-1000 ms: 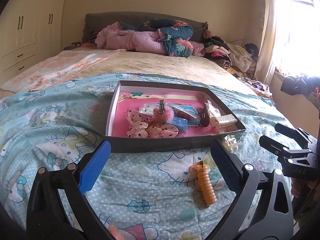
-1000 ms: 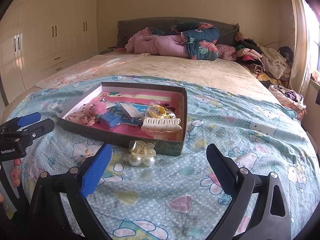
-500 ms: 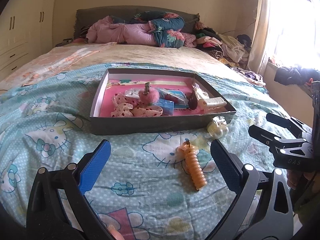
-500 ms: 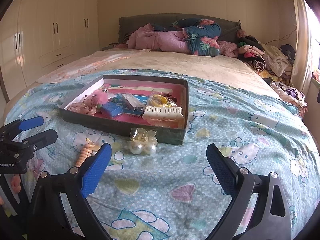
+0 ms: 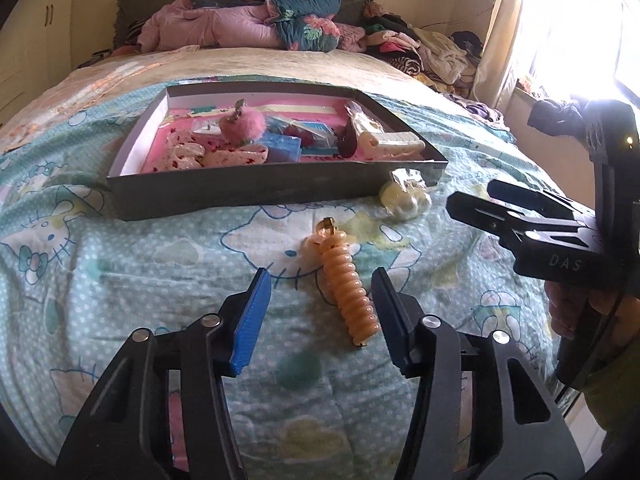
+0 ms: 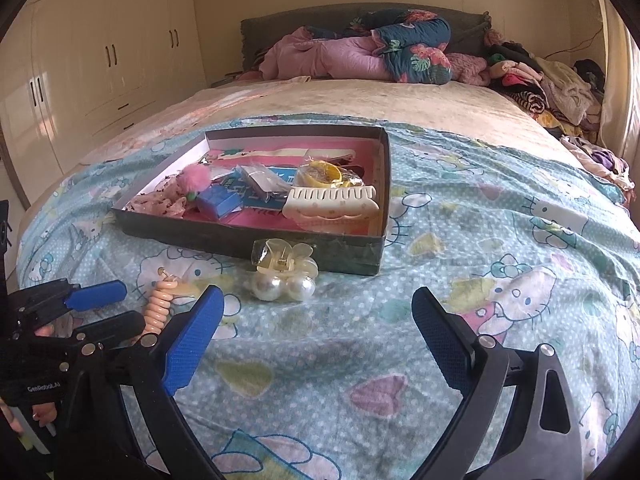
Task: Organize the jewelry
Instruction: 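Grasp the orange spiral coil with the left tool while the right tool grasps the pearl claw clip, then carry the coil into the tray with the left tool while the right tool releases the pearl clip there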
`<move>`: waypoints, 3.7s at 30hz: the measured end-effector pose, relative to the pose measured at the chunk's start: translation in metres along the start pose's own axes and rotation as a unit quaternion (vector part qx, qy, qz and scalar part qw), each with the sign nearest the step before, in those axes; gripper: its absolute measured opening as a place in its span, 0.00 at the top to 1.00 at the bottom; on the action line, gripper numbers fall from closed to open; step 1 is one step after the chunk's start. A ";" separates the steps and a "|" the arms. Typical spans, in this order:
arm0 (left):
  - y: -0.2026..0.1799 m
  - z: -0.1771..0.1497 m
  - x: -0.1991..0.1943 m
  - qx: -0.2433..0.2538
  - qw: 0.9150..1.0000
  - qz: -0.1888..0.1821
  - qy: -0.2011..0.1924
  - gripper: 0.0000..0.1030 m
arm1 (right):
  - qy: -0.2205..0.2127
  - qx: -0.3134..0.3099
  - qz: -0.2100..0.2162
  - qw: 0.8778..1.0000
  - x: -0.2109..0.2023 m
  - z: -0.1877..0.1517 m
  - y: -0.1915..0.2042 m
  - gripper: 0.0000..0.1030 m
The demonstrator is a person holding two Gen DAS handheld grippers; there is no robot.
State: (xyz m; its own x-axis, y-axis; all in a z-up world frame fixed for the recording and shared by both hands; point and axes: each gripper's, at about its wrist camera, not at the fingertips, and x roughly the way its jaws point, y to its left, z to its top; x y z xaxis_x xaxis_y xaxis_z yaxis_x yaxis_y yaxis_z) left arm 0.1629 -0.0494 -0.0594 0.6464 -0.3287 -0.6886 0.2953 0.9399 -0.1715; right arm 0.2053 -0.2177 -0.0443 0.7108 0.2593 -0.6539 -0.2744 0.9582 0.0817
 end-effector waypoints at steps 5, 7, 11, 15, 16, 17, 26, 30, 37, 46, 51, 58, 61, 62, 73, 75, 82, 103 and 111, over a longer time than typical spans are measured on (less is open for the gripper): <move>-0.012 -0.005 0.011 0.018 1.000 -0.006 0.024 0.61 | 0.017 0.005 0.025 1.000 0.018 0.007 0.000 0.19; -0.015 -0.007 0.014 0.020 0.999 -0.010 0.031 0.62 | 0.026 0.009 0.034 0.999 0.026 0.010 -0.001 0.22; -0.017 -0.009 0.019 0.024 0.999 -0.008 0.040 0.65 | 0.045 0.015 0.047 0.998 0.040 0.013 -0.001 0.32; -0.016 -0.010 0.019 0.020 0.999 -0.016 0.045 0.77 | 0.054 0.014 0.052 0.997 0.048 0.014 0.001 0.44; -0.015 -0.010 0.019 0.020 0.999 -0.017 0.045 0.82 | 0.056 0.011 0.053 0.997 0.050 0.014 0.002 0.47; -0.014 -0.010 0.018 0.018 0.999 -0.018 0.045 0.83 | 0.058 0.009 0.055 0.997 0.051 0.014 0.003 0.52; -0.008 -0.007 0.008 0.008 0.999 -0.023 0.033 0.85 | 0.041 -0.013 0.054 0.998 0.037 0.012 0.016 0.56; 0.002 -0.003 0.001 -0.009 1.000 -0.021 0.021 0.89 | 0.033 -0.016 0.060 0.998 0.025 0.012 0.020 0.56; 0.019 0.005 -0.013 -0.037 0.999 -0.012 0.000 0.89 | 0.019 -0.028 0.071 0.997 0.005 0.013 0.034 0.56; 0.046 0.026 -0.035 -0.062 0.997 0.013 -0.044 0.89 | 0.008 -0.044 0.084 0.995 -0.005 0.024 0.049 0.56; 0.066 0.038 -0.040 -0.078 0.995 0.025 -0.058 0.89 | -0.002 -0.053 0.087 0.995 -0.004 0.037 0.059 0.56; 0.086 0.051 -0.045 -0.096 0.992 0.034 -0.076 0.89 | -0.014 -0.063 0.093 0.994 0.001 0.056 0.070 0.56; 0.091 0.057 -0.044 -0.097 0.991 0.038 -0.079 0.89 | -0.019 -0.064 0.095 0.993 0.005 0.063 0.074 0.56; 0.093 0.059 -0.043 -0.099 0.991 0.039 -0.080 0.89 | -0.020 -0.065 0.096 0.993 0.006 0.065 0.075 0.56; 0.107 0.073 -0.027 -0.105 0.990 0.049 -0.079 0.89 | -0.023 -0.068 0.088 0.993 0.028 0.086 0.077 0.56; 0.109 0.077 -0.022 -0.106 0.990 0.049 -0.078 0.89 | -0.021 -0.066 0.084 0.994 0.033 0.087 0.075 0.56; 0.109 0.086 -0.009 -0.101 0.991 0.054 -0.071 0.89 | -0.009 -0.056 0.059 0.997 0.056 0.090 0.065 0.56; 0.102 0.097 0.033 -0.069 0.994 0.071 -0.050 0.89 | 0.012 -0.026 0.012 1.000 0.095 0.088 0.040 0.56; 0.100 0.097 0.040 -0.067 0.994 0.071 -0.044 0.89 | 0.021 -0.028 0.035 0.999 0.092 0.080 0.043 0.56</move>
State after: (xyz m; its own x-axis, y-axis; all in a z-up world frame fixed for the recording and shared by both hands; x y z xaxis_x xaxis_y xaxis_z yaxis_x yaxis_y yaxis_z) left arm 0.2863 0.0227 -0.0356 0.7354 -0.1939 -0.6493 0.1046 0.9792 -0.1739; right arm 0.3109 -0.1432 -0.0408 0.6613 0.3191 -0.6789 -0.3586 0.9294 0.0876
